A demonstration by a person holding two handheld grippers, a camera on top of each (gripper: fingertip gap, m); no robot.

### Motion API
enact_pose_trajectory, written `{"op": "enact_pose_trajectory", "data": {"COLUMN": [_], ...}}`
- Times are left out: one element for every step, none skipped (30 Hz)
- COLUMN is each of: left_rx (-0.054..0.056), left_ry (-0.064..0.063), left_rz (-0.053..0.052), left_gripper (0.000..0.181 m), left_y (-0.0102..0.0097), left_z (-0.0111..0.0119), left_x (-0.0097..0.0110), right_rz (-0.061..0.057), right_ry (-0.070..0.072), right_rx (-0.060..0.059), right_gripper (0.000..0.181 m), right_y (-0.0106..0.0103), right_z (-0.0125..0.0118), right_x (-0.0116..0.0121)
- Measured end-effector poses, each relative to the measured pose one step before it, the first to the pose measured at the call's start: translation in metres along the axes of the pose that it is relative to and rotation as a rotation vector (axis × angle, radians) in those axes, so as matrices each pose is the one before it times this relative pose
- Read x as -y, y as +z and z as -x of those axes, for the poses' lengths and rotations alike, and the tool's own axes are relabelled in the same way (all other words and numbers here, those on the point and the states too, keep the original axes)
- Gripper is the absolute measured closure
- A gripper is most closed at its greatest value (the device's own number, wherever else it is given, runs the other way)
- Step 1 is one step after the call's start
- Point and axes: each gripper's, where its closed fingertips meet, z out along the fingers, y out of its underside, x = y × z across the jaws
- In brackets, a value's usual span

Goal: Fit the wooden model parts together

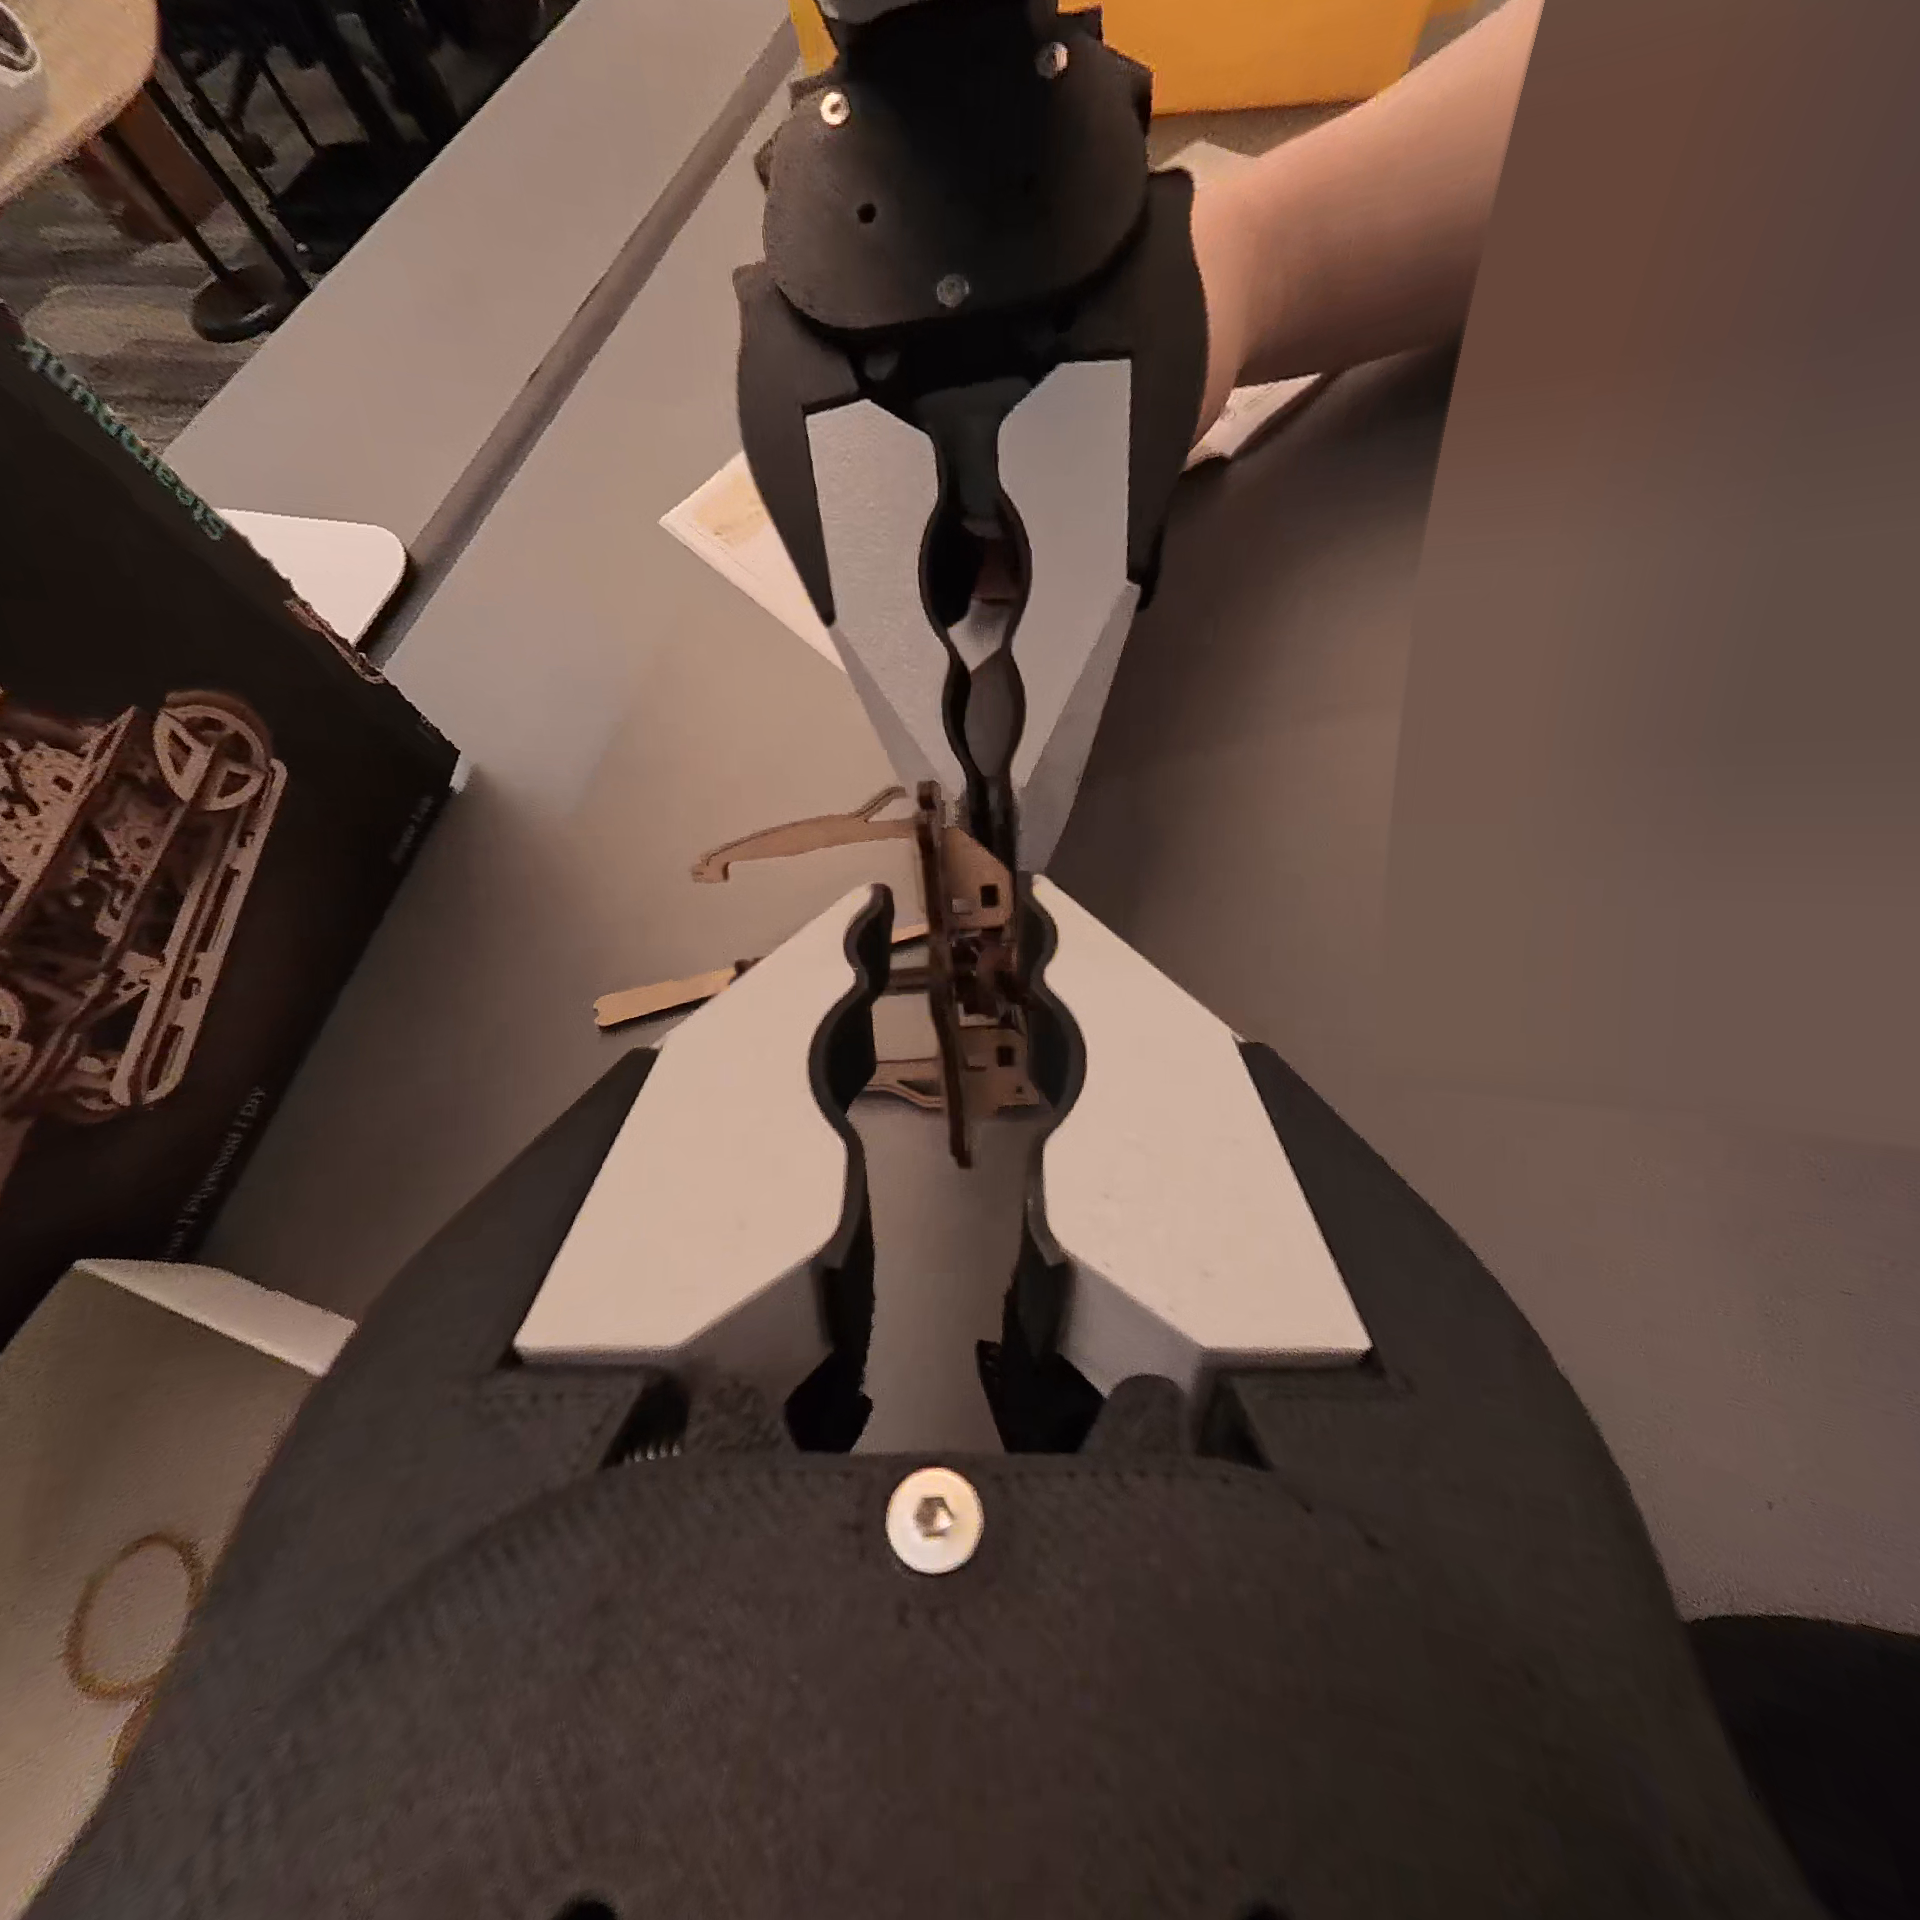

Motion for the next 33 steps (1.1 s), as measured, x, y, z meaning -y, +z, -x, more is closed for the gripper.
{"op": "enact_pose_trajectory", "data": {"left_rx": [-0.0154,-0.0125,-0.0119,-0.0157,-0.0045,0.0024,-0.0016,0.0009,0.0044,0.0012,-0.0005,-0.0006,-0.0003,-0.0044,-0.009,-0.0077,-0.009,-0.0057,-0.0012,0.0017,0.0012,0.0012,-0.0013,0.0004,-0.0001,0.0004,0.0054,0.0042,0.0054,0.0031,0.001,0.0006,-0.0029], "left_ry": [-0.006,-0.0066,-0.0075,-0.0042,0.0025,0.0051,0.003,-0.0009,-0.0004,0.0044,0.005,0.0057,0.0033,-0.0044,-0.0096,-0.0113,-0.0084,-0.0047,0.0,0.0024,0.0013,0.0008,0.0006,-0.0008,0.0002,0.001,0.0063,0.0081,0.0071,0.0043,-0.0003,-0.0006,0.0017], "left_rz": [-0.0079,-0.0059,-0.0043,-0.002,0.0049,0.0087,0.0037,0.0024,0.0,0.0001,0.0002,0.0002,-0.0011,-0.0063,-0.0098,-0.0059,-0.0023,-0.002,-0.0038,-0.0016,0.0002,0.0011,0.001,0.0,0.0007,0.0007,0.0005,0.0009,0.0006,0.0003,0.0003,0.0009,0.0032], "left_gripper": [0.161,0.163,0.164,0.165,0.165,0.165,0.165,0.165,0.165,0.165,0.165,0.165,0.165,0.164,0.165,0.165,0.165,0.165,0.165,0.165,0.165,0.165,0.165,0.165,0.165,0.165,0.165,0.165,0.165,0.165,0.165,0.165,0.165], "left_y": [-0.00011,-0.0003,-0.00012,0.00024,0.00038,0.00021,0.00032,0.00043,0.00028,-0.00009,-0.00009,-0.00026,-0.00045,-0.00051,-0.00051,-0.00035,-0.0001,0.00034,0.00023,0.00006,-0.00003,-0.00017,-0.00008,0.0001,-0.00008,0.00014,-0.00004,-0.00006,0.00004,0.00005,0.00012,-0.00001,-0.0001], "left_z": [-0.00138,-0.00103,-0.00095,-0.00186,-0.00032,0.00056,-0.00013,0.00026,0.00069,-0.00003,-0.00033,-0.0003,0.00007,-0.00044,-0.00066,-0.00019,-0.00039,-0.00027,0.00007,0.00018,0.00004,0.00032,-0.00003,0.00009,0.0001,-0.00016,0.00049,0.00014,0.00036,0.00013,0.00012,0.00004,-0.00056], "left_x": [0.00076,0.00035,-0.00015,-0.00053,-0.00166,-0.00174,-0.00084,-0.00056,-0.00006,-0.00002,-0.00002,-0.00013,0.00006,0.0008,0.0012,0.00069,-0.00005,-0.00035,-0.00021,-0.00004,-0.00015,-0.00022,-0.00015,-0.00018,-0.00024,0.00003,-0.00015,-0.00017,-0.00007,-0.00006,-0.00008,-0.00021,-0.00023], "right_rz": [0.004,0.003,0.002,0.0011,-0.0006,-0.0023,-0.0025,-0.0026,-0.0018,-0.0013,0.0019,0.0012,0.0017,0.0016,0.005,0.0034,0.0005,0.0036,-0.0023,-0.0015,-0.0018,-0.0009,0.003,0.008,0.0082,0.009,0.0023,0.0009,-0.0002,-0.0026,0.0012,0.0041,0.0082], "right_ry": [-0.0067,-0.009,-0.0069,-0.0029,0.0004,0.0016,0.0031,-0.0008,-0.0019,0.001,-0.0033,-0.0055,-0.0054,-0.0067,-0.005,-0.0043,-0.0046,-0.0053,-0.0054,-0.004,-0.0016,0.0029,0.0016,-0.0011,0.0025,-0.0016,-0.0056,-0.0018,0.0055,0.0081,0.0069,-0.0033,-0.0076], "right_rx": [-0.0048,-0.0058,-0.0025,0.0034,-0.0017,-0.0002,0.004,-0.001,-0.0024,0.0014,0.0005,-0.003,-0.0049,-0.0022,0.0001,-0.0037,-0.0015,-0.0018,-0.0032,-0.0025,-0.0026,-0.0017,-0.0005,-0.005,-0.0013,-0.0026,-0.0083,-0.0046,-0.0047,0.0013,-0.0002,-0.0027,-0.0023], "right_gripper": [0.18,0.181,0.181,0.18,0.181,0.181,0.181,0.181,0.181,0.181,0.181,0.181,0.181,0.181,0.181,0.181,0.181,0.18,0.18,0.181,0.181,0.18,0.18,0.181,0.181,0.181,0.181,0.181,0.181,0.181,0.181,0.181,0.181], "right_y": [0.00046,0.00027,0.0002,0.00018,0.00026,0.00016,0.00009,0.00008,0.00002,-0.00005,0.00005,0.00018,0.00005,0.00001,0.00014,0.00007,0.00013,0.0003,-0.00006,0.00003,0.00006,0.00007,0.00004,0.00003,0.00013,0.00008,-0.00004,0.00003,0.00003,-0.00004,0.00006,0.00007,0.00026], "right_z": [0.00063,0.0003,0.00039,0.001,-0.0002,-0.00033,0.00016,-0.00031,-0.00048,0.00016,0.00025,0.00011,0.00005,0.00044,0.00059,-0.0001,0.00018,0.0001,-0.00004,-0.00004,-0.00017,-0.00023,0.00015,-0.00036,0.00002,0.00005,-0.00065,-0.00016,-0.00048,0.00003,-0.00023,0.00003,0.00052], "right_x": [0.00033,0.00006,0.00006,0.00016,0.00007,0.00011,0.00012,0.0001,-0.00001,0.00002,0.00002,0.00015,0.00026,0.00037,-0.00015,-0.00001,0.00023,-0.00057,0.00024,0.00008,0.00013,0.00012,0.00025,-0.00006,-0.00005,-0.00002,0.0,0.00007,0.00002,0.0,0.0001,-0.00004,0.00009]}}
